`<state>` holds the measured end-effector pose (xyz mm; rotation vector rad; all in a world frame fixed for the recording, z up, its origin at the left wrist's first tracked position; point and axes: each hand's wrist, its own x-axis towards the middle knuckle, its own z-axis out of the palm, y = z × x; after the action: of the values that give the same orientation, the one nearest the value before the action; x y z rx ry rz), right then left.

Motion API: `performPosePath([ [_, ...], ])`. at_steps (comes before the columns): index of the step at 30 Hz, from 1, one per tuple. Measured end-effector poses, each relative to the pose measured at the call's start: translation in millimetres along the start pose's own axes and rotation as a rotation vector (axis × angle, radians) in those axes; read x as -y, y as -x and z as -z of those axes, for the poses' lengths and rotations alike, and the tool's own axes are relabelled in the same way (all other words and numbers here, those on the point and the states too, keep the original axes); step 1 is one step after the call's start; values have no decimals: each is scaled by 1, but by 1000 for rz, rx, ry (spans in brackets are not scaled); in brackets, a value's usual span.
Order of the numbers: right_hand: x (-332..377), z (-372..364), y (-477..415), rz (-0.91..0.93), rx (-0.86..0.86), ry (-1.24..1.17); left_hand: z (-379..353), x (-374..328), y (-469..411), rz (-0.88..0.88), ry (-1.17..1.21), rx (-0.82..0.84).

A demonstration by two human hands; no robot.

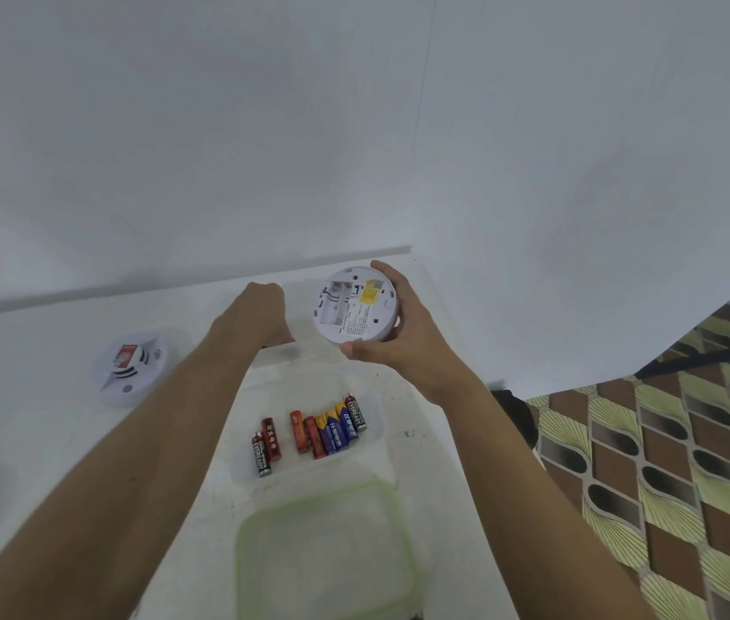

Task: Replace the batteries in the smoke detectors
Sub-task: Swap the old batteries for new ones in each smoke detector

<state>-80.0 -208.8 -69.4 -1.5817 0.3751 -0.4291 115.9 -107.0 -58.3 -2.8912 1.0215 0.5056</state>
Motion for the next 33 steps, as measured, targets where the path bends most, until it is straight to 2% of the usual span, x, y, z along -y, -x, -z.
performPosePath([
  [7, -3, 5, -1, 1, 5, -9, -1, 1, 1, -67, 60, -39],
  [10, -5, 7, -1, -2, 3, -16, 1, 6, 0, -81, 206, -79],
  [17, -6, 10, -1, -12, 3, -44, 9, 13, 30, -228, 1014, -307],
  [23, -8, 8, -1, -7, 8, -42, 9, 4, 46, -291, 1557, -271],
  [25, -9, 7, -1, -4, 23, -21, 3, -1, 48, -323, 1568, -277],
  [33, -3, 8, -3, 9, 106, -9, -12, -9, 51, -412, 1274, -380],
])
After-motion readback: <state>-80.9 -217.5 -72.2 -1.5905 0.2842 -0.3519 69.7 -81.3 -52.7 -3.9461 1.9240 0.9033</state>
